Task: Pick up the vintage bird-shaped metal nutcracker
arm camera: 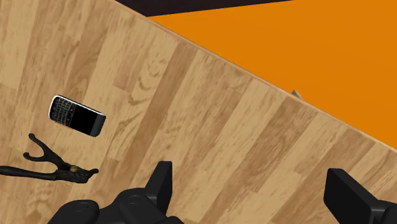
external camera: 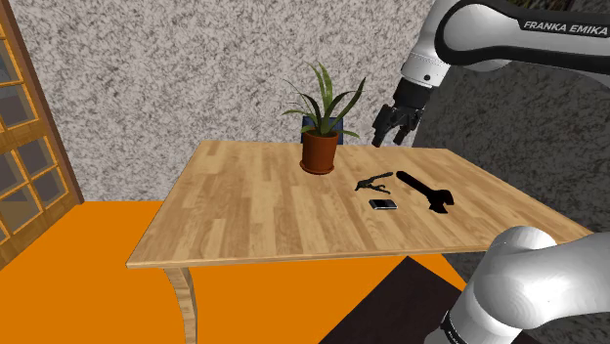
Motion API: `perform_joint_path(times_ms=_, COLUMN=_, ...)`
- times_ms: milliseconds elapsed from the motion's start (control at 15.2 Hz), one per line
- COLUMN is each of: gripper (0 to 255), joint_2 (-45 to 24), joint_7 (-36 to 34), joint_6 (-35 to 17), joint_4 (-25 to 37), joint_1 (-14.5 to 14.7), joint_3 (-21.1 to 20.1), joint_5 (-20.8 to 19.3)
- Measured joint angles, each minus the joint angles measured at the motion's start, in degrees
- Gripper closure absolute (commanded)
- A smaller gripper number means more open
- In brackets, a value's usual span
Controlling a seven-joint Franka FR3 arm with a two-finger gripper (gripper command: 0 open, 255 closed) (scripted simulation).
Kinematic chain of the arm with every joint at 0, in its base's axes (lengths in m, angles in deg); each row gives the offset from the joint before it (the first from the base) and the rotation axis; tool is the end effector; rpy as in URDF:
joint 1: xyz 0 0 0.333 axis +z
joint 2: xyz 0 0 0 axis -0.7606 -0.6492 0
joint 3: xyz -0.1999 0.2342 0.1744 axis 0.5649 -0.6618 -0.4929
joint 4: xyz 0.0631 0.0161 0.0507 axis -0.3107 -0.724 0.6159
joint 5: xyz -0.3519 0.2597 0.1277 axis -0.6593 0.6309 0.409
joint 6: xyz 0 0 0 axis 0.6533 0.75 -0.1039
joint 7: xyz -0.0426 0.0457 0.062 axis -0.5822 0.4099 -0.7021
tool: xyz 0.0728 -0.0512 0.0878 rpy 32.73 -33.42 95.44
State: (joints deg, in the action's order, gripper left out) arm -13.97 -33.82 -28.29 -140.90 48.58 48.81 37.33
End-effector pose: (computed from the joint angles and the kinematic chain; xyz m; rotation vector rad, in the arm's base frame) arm 0.3516 -0.0331 0.6353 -3.0526 0.1785 -0.2808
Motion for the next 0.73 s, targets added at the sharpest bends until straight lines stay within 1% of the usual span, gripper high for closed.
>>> perform_joint_path(times_ms=66, gripper=0, joint_2=0.0, joint_7=0.0, joint_6=0.0, joint_4=0.0, joint_1=0.0, joint_3=0.0, joint_5=0.0)
perform_joint_path(times_ms=198, gripper=0, joint_2=-0.02, joint_7=2.66, joint_6=-0.87, joint_4=-1.19, joint_1=0.22, joint_3=1.54, joint_5=-0.72)
perform_joint_path(times_ms=396, gripper=0, joint_2=-0.91, joint_7=10.04, joint_6=-3.08, joint_4=-3.32, joint_1=0.4, joint_3=6.21, joint_5=-2.96)
perform_joint_path(times_ms=726, gripper=0, joint_2=-5.19, joint_7=22.36, joint_6=-6.66, joint_4=-3.91, joint_1=1.39, joint_3=13.73, joint_5=-6.09)
